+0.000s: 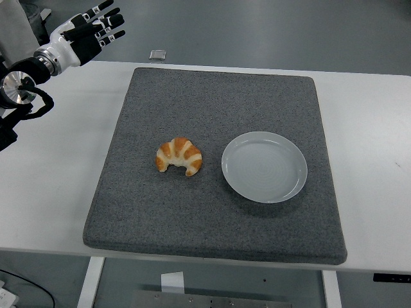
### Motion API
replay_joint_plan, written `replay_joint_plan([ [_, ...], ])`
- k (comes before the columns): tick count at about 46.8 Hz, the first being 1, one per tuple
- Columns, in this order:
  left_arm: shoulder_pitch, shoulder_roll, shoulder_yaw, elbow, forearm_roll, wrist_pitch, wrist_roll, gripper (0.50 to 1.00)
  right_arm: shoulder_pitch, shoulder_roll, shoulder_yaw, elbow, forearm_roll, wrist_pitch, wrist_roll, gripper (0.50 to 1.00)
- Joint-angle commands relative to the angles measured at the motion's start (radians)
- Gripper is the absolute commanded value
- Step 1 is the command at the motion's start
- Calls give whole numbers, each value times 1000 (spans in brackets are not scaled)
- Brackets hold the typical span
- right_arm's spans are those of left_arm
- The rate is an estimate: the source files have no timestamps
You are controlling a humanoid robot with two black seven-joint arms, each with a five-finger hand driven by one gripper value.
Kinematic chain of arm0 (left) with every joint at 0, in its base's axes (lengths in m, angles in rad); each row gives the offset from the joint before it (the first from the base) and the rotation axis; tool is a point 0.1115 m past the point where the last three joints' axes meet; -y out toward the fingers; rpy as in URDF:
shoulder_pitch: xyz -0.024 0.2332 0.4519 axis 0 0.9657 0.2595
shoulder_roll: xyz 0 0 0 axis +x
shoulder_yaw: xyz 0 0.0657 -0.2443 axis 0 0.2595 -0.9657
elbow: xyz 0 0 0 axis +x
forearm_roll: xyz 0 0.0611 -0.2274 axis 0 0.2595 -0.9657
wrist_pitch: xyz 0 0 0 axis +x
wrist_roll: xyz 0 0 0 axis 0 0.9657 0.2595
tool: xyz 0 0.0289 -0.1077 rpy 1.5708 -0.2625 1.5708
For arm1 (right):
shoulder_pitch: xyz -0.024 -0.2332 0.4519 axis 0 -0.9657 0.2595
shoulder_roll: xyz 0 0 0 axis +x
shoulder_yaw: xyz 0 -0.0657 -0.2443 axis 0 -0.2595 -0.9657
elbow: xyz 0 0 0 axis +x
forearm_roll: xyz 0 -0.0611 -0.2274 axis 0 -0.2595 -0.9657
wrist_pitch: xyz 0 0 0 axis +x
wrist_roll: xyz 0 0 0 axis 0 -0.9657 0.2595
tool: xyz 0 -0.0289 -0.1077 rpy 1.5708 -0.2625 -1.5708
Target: Place the bread on the plate
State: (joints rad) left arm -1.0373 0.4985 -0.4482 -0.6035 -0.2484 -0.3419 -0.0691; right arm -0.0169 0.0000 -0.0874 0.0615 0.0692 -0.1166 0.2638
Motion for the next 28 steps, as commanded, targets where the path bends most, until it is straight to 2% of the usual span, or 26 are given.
replay_joint_plan([
  [1, -1, 0, 0, 1, 0, 0, 0, 1000, 0, 0, 0, 0, 0, 0, 0, 932],
  [28, -3, 2, 3, 1, 0, 12, 0, 1000, 0, 0, 0, 0, 0, 0, 0, 932],
])
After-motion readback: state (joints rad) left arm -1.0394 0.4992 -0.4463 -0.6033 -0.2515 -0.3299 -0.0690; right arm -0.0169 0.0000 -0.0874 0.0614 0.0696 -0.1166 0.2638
